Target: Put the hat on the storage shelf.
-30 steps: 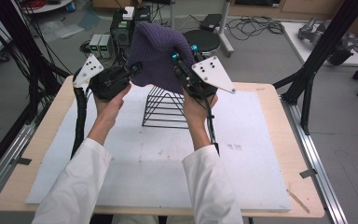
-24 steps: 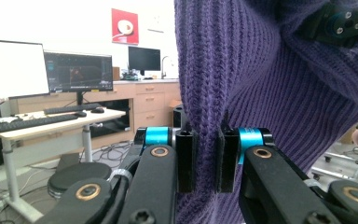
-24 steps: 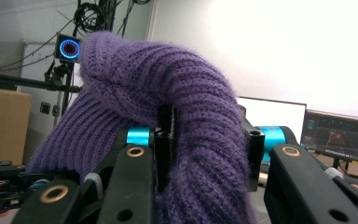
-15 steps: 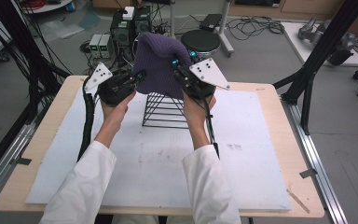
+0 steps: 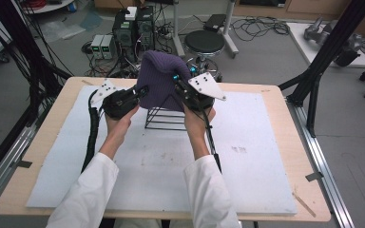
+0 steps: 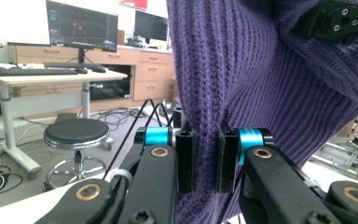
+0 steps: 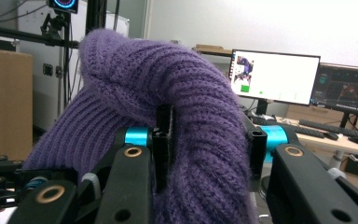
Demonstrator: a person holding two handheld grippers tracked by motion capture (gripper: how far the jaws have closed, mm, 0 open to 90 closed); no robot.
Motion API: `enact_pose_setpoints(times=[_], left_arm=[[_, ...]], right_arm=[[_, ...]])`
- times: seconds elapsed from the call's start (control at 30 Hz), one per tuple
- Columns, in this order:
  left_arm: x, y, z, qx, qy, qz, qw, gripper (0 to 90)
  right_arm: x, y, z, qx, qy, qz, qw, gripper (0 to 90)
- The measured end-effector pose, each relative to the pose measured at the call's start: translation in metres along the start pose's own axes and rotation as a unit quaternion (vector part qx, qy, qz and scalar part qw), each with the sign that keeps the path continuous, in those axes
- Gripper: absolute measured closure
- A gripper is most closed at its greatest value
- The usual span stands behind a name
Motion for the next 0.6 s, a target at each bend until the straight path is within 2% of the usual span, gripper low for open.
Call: enact_pose_setpoints(times=[0.37, 0.47, 0.6], left_arm=[[-0.004, -0.034, -0.014, -0.017, 0.011, -0.015, 0.9997, 81.8], [-0.004, -0.042, -0.018, -0.017, 0.013, -0.033, 0.9992, 81.7], [-0.005, -0.048, -0.022, -0.019, 0.019, -0.03, 0.9992, 81.7]], right_arm=[[-0.003, -0.032, -0.014, 0.003, 0.012, -0.031, 0.9995, 65.2], [-0.002, -0.04, -0.018, 0.004, 0.016, -0.039, 0.9991, 65.2], [-0.002, -0.047, -0.021, 0.005, 0.016, -0.042, 0.999, 65.1]])
Point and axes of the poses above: each handheld gripper's, and its own axes: x roughly forward along the jaws, y roughly out of its top, z roughly to its right, the point moved 8 cm from there along x, roughly forward along the jaws, and after that the axes turned 14 degrees about -x, right-handed, at the moved point
